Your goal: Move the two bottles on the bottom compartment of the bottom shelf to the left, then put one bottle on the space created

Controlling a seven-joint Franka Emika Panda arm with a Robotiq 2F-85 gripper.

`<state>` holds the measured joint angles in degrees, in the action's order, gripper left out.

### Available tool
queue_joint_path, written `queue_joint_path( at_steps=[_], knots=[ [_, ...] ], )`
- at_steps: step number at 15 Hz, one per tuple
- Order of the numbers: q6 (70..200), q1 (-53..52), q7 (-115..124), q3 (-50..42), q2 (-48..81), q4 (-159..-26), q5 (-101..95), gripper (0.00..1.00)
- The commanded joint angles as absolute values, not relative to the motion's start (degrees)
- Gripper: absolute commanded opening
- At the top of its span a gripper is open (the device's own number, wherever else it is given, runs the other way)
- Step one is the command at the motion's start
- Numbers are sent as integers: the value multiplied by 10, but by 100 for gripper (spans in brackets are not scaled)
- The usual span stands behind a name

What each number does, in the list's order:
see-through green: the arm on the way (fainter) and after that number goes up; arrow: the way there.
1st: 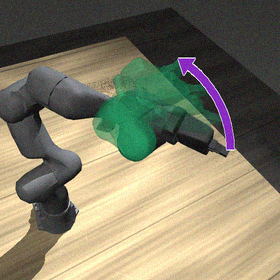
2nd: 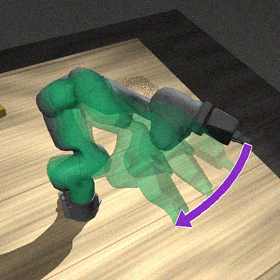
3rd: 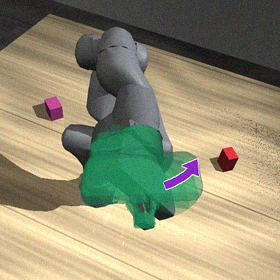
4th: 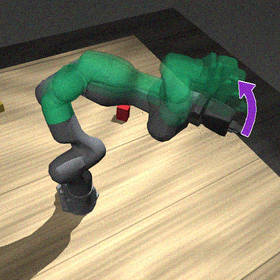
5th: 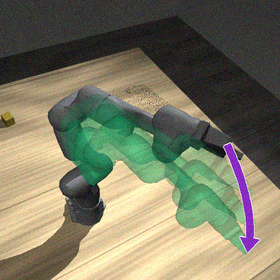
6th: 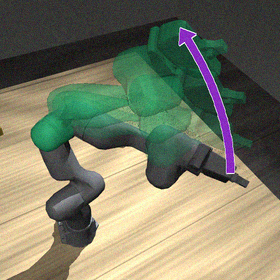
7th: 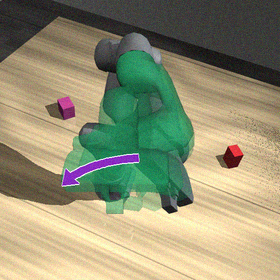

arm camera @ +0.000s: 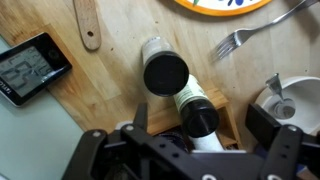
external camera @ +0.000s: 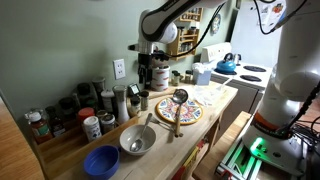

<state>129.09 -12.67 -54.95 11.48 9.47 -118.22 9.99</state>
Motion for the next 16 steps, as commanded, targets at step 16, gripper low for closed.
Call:
queue_joint_path(
  at_steps=[16],
  knots=[
    [1418, -123, -526, 131, 135, -1237, -60, 100]
  ],
)
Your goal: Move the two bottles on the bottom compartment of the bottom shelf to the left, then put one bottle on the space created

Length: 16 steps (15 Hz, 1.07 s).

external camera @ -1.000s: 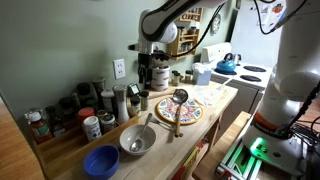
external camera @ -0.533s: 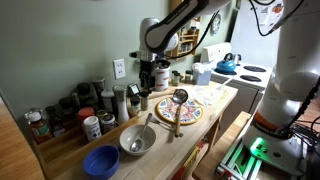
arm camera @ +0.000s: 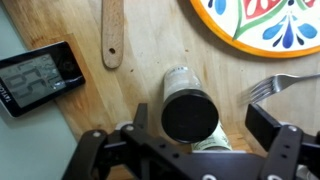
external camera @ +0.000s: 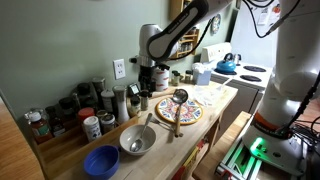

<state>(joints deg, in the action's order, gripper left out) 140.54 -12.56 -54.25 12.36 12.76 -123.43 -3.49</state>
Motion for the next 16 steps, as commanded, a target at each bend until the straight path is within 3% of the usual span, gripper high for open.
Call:
queue_joint_path(
  at_steps=[1, 5, 7, 12, 16],
  knots=[
    [1416, -123, -528, 131, 139, -1234, -63, 100],
    [1424, -123, -528, 133, 153, -1226, -75, 100],
    [1429, -123, -527, 132, 159, -1222, -83, 73],
    [1424, -122, -530, 137, 160, -1220, -80, 34],
    [1416, -126, -513, 135, 147, -1230, -89, 31]
  ],
)
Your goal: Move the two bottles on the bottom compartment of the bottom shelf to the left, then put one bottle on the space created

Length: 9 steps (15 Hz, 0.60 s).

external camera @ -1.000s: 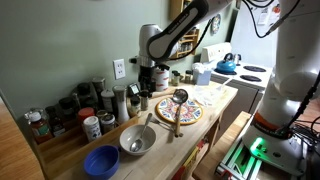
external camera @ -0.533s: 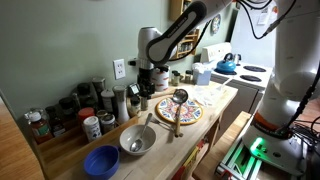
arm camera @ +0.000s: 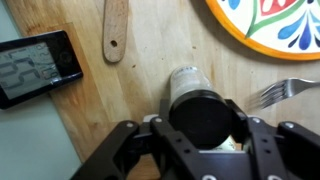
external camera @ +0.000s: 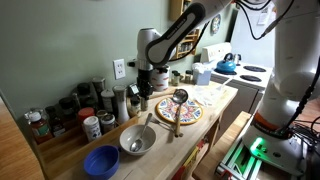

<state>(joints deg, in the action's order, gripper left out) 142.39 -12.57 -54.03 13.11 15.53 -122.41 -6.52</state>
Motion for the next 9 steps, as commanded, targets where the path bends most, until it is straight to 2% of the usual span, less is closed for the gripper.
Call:
queue_joint_path(
  at_steps=[1, 9],
  knots=[
    [1415, -127, -507, 134, 143, -1233, -93, 31],
    [1394, -128, -475, 139, 116, -1243, -115, 31]
  ],
)
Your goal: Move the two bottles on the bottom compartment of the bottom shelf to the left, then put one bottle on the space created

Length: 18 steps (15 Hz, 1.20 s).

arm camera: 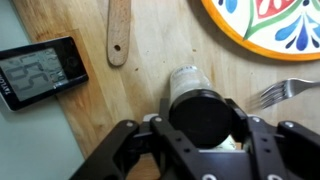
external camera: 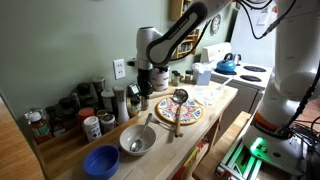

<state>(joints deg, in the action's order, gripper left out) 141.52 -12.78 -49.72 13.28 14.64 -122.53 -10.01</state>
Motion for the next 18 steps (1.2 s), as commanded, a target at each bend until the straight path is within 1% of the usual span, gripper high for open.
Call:
queue_joint_path(
  at_steps=[1, 8, 13, 18],
  knots=[
    [1393, -125, -484, 144, 107, -1249, -104, 31],
    [1351, -122, -465, 140, -11, -1306, -90, 31],
    [1339, -126, -490, 123, -100, -1365, 46, 31],
    [1328, -124, -454, 82, -194, -1446, 81, 31]
  ],
)
